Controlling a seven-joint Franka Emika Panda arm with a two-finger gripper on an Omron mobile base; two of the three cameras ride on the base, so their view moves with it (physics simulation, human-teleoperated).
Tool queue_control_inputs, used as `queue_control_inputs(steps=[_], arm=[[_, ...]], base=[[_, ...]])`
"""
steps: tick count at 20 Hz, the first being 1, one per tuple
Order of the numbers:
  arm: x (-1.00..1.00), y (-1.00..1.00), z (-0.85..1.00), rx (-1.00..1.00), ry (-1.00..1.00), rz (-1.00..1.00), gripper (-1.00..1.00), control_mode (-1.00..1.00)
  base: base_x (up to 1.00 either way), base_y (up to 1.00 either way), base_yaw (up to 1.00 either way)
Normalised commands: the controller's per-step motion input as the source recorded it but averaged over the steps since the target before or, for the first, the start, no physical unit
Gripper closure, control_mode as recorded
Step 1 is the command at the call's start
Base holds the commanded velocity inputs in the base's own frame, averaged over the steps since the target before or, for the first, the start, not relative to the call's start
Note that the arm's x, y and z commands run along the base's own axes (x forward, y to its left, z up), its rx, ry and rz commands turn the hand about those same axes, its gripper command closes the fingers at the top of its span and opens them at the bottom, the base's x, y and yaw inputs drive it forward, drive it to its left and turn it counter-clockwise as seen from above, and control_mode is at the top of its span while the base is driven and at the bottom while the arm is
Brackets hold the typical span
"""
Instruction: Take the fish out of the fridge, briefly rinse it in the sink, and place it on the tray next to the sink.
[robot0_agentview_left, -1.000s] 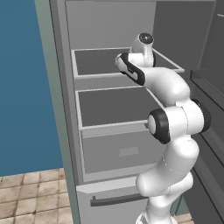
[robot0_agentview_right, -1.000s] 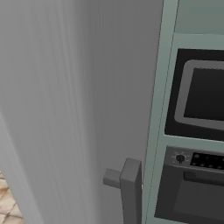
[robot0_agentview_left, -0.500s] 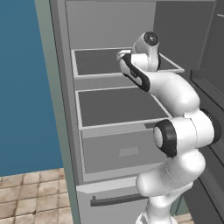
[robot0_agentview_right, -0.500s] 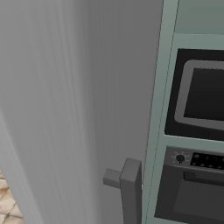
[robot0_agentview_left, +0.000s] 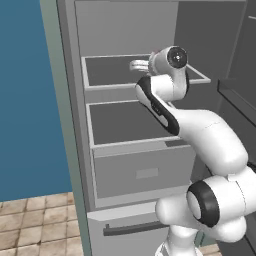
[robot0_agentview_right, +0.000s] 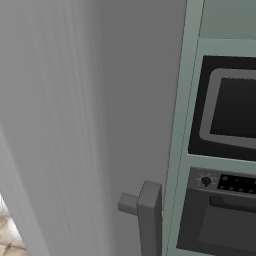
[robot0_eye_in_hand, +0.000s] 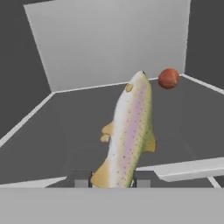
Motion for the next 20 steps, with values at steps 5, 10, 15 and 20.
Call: queue_control_inputs(steps=[5,10,15,20], arm=[[-1.0,0.27,0.14,0.21,0.3,-0.12,1.0,-1.0],[-1.0,0.29,-0.36,0.05,0.27,-0.13,1.0,-1.0],[-0.6,0.21,-0.4,0.03,0.12,-0.09,1.0,1.0],[0.0,0.0,0.0,0.0,0.0,0.0,1.0,1.0]], base=[[0.0,0.0,0.0],[0.0,0.0,0.0],[-0.4,0.18,-0.07],[-1.0,0.62,-0.49]])
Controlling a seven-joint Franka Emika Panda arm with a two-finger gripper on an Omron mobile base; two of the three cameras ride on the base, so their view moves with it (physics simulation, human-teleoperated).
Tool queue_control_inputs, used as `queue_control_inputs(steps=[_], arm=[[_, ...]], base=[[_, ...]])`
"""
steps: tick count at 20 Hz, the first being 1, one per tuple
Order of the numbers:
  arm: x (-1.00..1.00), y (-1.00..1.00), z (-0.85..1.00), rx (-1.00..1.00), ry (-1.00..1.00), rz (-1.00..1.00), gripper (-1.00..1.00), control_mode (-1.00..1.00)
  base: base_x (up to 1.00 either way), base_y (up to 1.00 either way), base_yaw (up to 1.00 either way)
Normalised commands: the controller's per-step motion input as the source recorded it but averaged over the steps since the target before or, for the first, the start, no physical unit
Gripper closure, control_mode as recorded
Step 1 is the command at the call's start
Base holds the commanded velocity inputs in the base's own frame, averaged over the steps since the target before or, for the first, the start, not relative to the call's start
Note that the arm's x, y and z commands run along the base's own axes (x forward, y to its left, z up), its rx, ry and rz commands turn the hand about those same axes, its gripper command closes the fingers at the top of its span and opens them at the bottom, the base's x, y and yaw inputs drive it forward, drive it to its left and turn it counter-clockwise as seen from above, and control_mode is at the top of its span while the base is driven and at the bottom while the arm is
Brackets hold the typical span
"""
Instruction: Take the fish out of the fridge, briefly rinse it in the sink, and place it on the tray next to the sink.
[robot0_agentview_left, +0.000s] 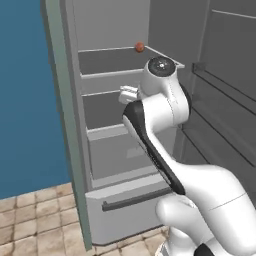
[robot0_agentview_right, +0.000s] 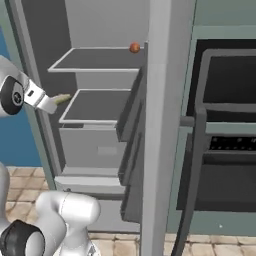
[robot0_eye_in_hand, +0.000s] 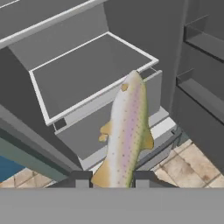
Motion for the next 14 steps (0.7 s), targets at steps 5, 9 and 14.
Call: queue_control_inputs(steps=[5,9,14], arm=[[0.0,0.0,0.0,0.0,0.0,0.0,1.0,1.0],[0.0,0.0,0.0,0.0,0.0,0.0,1.0,1.0],[0.0,0.0,0.0,0.0,0.0,0.0,1.0,1.0]], base=[[-0.96,0.41,-0.8],[-0.88,0.35,-0.84],[-0.77,0.35,-0.69]])
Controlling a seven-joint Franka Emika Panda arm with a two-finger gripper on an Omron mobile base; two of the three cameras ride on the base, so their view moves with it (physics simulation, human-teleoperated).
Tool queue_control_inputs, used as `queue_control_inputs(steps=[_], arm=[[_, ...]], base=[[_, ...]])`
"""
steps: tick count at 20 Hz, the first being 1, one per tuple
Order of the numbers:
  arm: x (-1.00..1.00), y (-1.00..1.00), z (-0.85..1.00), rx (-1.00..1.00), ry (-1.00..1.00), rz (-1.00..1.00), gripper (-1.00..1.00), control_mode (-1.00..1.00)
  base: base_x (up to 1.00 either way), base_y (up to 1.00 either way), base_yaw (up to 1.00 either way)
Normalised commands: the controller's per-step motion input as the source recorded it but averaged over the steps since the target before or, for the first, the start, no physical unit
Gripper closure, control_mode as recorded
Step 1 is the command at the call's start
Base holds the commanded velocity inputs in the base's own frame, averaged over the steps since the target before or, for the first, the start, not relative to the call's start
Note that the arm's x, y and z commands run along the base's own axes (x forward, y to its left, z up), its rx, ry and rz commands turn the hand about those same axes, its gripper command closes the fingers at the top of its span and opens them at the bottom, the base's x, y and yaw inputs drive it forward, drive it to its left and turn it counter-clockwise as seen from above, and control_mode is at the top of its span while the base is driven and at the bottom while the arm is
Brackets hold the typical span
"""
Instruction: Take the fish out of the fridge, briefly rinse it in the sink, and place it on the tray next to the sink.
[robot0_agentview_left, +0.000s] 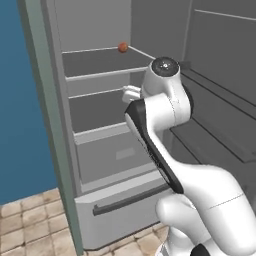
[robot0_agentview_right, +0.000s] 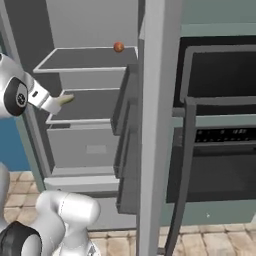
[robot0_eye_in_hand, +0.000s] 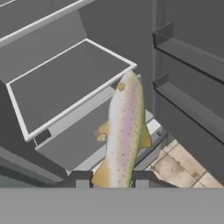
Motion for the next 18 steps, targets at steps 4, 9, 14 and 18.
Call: queue_control_inputs(steps=[4,9,14,18], arm=[[0.0,0.0,0.0,0.0,0.0,0.0,1.0,1.0],[0.0,0.0,0.0,0.0,0.0,0.0,1.0,1.0],[0.0,0.0,0.0,0.0,0.0,0.0,1.0,1.0],[0.0,0.0,0.0,0.0,0.0,0.0,1.0,1.0]], base=[[0.0,0.62,0.51],[0.0,0.6,0.85],[0.0,0.47,0.9],[0.0,0.21,0.97]])
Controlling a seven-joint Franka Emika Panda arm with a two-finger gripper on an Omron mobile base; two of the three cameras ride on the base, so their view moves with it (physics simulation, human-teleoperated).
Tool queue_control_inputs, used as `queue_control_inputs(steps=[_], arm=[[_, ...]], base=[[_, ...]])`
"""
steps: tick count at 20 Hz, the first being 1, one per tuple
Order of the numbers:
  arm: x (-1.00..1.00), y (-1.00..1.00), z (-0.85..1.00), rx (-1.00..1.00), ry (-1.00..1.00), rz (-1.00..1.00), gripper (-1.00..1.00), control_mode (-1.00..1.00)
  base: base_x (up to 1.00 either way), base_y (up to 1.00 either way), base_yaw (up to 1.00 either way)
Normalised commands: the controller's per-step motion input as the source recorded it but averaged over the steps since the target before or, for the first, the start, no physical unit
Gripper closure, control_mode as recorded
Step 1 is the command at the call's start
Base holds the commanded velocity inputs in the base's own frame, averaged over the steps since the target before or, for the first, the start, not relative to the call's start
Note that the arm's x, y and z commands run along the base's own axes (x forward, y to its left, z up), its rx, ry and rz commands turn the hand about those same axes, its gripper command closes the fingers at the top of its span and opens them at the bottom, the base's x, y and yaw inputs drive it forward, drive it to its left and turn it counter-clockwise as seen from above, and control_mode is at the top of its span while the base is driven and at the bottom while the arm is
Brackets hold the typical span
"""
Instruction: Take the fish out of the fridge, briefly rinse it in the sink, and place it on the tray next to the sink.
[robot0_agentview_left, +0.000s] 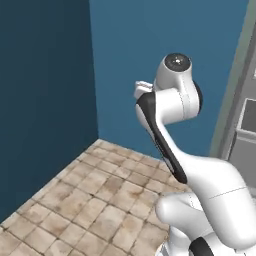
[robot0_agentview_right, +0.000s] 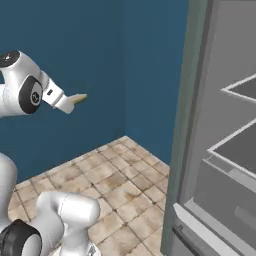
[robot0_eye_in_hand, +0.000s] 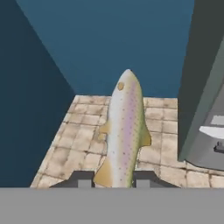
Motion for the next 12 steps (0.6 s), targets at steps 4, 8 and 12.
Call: queue_control_inputs(steps=[4,8,12], arm=[[0.0,0.0,0.0,0.0,0.0,0.0,1.0,1.0],[0.0,0.0,0.0,0.0,0.0,0.0,1.0,1.0],[0.0,0.0,0.0,0.0,0.0,0.0,1.0,1.0]], base=[[0.0,0.02,1.0],[0.0,0.0,1.0],[0.0,0.0,1.0]])
